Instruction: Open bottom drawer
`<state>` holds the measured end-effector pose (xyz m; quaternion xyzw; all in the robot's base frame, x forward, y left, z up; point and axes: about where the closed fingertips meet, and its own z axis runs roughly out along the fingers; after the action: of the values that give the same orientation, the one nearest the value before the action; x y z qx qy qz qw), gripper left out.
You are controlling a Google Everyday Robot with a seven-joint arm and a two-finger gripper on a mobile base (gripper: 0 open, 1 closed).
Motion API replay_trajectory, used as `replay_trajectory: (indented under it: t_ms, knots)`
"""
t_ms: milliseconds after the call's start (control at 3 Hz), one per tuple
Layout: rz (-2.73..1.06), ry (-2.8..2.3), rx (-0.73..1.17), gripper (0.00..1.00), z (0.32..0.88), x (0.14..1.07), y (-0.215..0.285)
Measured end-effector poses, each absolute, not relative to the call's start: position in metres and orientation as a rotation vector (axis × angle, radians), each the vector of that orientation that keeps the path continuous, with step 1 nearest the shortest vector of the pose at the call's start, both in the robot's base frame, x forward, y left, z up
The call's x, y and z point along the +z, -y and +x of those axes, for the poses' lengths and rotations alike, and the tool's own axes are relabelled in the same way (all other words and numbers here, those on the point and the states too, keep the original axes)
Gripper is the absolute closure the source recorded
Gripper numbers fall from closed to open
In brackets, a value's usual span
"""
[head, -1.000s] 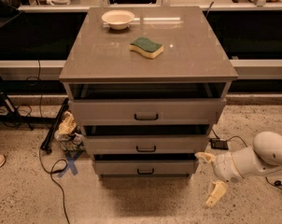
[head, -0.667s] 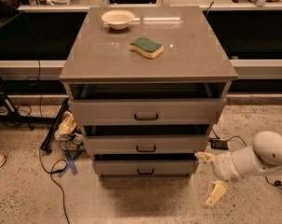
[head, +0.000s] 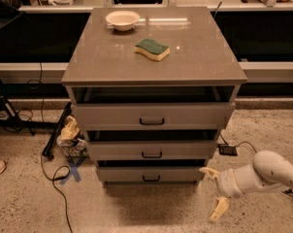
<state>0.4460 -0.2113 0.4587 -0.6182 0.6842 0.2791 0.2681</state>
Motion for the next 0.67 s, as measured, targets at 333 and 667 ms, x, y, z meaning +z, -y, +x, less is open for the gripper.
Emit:
replay_trajectory:
  t_ms: [333,667]
  knots:
    - [-1.703,-1.796,0.697,0.00,0.452,0.416,0.210]
    - [-1.719,-1.748,0.694,0.00,0.465,0.370,0.201]
